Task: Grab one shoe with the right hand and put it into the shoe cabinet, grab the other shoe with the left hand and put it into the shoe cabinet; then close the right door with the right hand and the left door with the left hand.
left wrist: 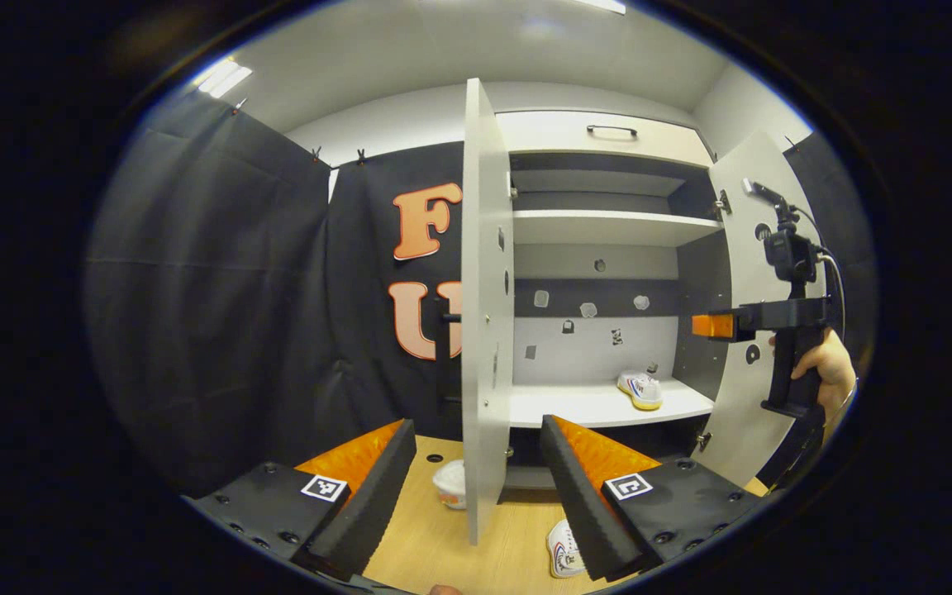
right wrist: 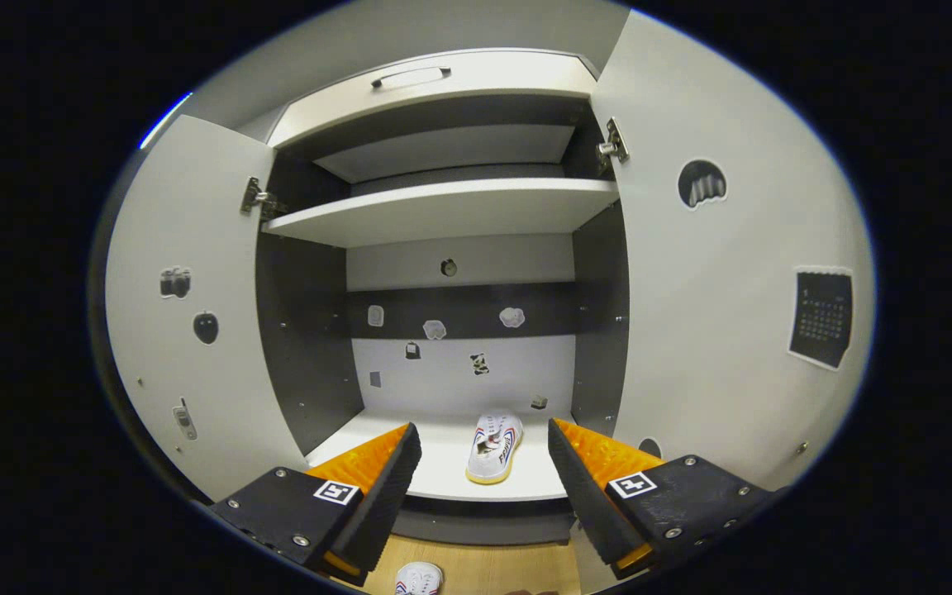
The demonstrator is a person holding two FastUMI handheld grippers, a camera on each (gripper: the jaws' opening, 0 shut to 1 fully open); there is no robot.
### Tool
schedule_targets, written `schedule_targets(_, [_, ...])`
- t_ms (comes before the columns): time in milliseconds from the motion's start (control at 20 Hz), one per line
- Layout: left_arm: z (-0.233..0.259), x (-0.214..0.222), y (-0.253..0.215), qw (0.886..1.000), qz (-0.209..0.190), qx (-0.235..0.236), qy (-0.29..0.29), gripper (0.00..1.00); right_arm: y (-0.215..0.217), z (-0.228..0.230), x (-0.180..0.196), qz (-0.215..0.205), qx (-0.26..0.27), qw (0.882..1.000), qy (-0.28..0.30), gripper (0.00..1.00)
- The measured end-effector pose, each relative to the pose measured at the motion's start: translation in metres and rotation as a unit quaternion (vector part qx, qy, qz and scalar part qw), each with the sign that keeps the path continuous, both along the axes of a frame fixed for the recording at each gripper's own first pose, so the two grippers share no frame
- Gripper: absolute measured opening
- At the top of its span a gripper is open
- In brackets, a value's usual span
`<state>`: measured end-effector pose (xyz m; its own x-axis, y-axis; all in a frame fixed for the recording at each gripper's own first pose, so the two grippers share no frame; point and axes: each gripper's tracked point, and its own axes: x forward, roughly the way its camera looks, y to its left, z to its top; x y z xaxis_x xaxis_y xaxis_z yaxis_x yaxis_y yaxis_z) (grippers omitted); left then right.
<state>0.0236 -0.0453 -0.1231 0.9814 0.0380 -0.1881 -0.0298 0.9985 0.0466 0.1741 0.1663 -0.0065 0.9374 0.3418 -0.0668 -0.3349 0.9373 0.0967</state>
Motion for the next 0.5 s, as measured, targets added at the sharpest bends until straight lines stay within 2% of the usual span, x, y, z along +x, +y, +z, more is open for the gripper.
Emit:
schedule_targets(100, [-0.029,0.007,-0.018,1.000,-0.013,-0.004,0.024,0.98,-0.007,0.004,-0.019,0.009,-0.002,1.000,-0.013,0.94])
schedule_targets(250, [-0.082,0.014,-0.054,0.996,-0.044,-0.034,0.074,0.98,-0.016,0.012,-0.045,0.024,0.004,0.999,-0.029,0.94])
schedule_targets(500, [-0.205,0.013,-0.086,0.979,-0.076,-0.038,0.183,0.98,-0.030,0.021,-0.079,0.030,-0.009,0.998,-0.064,0.94])
